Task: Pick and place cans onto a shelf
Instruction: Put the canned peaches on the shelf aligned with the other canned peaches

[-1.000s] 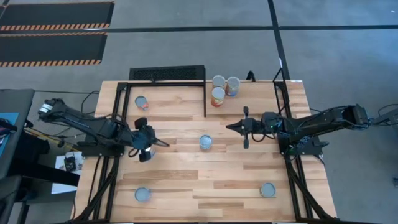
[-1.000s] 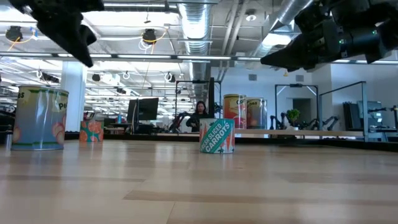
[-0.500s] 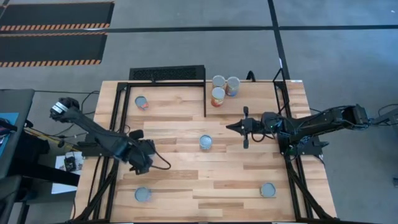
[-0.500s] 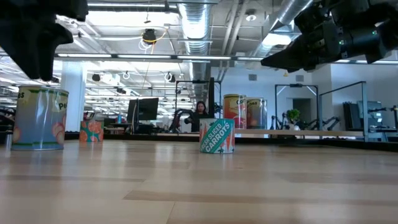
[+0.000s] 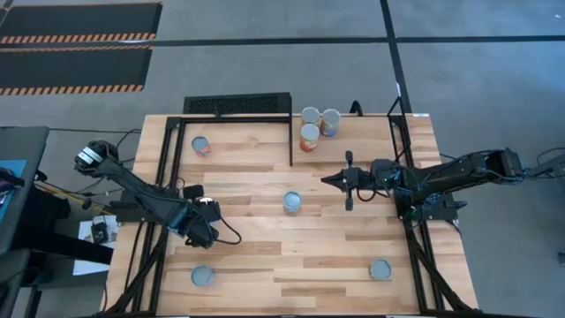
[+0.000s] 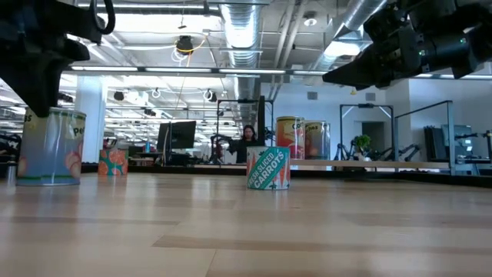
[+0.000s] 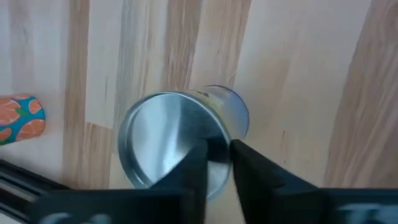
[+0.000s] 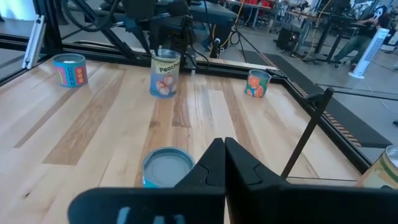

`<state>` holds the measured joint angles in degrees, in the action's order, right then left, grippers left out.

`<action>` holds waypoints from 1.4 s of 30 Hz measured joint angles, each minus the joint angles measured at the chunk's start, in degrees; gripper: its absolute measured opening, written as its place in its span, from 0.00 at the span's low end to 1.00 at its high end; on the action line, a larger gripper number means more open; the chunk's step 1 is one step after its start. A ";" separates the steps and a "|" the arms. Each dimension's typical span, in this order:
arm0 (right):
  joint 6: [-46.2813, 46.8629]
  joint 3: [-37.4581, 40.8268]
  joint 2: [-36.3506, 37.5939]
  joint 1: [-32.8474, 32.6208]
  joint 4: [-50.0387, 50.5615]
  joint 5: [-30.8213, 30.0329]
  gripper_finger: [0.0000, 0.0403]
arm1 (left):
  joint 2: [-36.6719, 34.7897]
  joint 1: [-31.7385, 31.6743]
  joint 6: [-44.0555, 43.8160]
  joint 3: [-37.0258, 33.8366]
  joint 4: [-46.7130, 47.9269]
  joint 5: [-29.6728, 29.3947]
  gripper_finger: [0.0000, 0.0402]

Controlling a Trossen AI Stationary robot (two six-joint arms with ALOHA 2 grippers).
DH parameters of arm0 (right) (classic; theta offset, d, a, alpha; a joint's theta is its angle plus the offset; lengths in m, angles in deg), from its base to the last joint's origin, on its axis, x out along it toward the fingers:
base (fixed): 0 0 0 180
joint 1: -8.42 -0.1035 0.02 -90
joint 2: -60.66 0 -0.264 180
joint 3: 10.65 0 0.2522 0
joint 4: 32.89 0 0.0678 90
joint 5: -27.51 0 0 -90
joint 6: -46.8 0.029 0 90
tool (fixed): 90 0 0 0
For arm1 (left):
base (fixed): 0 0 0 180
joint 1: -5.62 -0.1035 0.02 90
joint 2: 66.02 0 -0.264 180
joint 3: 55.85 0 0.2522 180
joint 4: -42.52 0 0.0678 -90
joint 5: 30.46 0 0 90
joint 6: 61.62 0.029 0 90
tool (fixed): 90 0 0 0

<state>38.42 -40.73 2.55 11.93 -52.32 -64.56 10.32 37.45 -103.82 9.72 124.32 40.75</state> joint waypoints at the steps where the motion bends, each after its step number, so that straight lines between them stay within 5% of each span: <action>1: 0.01 0.00 0.00 0.00 0.02 0.00 0.02 | -0.41 -0.02 0.16 -0.04 0.02 0.18 0.05; 7: 0.75 0.00 0.00 -0.02 0.20 0.00 0.03 | -4.13 -0.83 1.31 1.77 -2.25 0.46 0.00; 11: 0.88 0.00 0.00 -0.04 0.21 -0.50 0.03 | -4.34 -2.00 9.84 2.65 -15.48 1.03 0.00; 18: 1.32 0.02 0.00 -0.15 0.40 -1.09 0.03 | 4.99 -8.50 25.32 7.06 -30.86 3.98 0.00; 30: 1.36 0.02 0.00 -0.13 0.91 -1.05 0.03 | 29.18 -11.86 42.85 29.64 -30.80 5.07 0.00; 42: 1.49 0.02 -0.01 -0.13 1.20 -0.98 0.03 | 34.40 -15.13 45.88 35.15 -29.26 4.59 0.00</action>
<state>39.91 -40.71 2.54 11.79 -51.12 -65.54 44.72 22.32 -57.94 44.87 95.06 45.34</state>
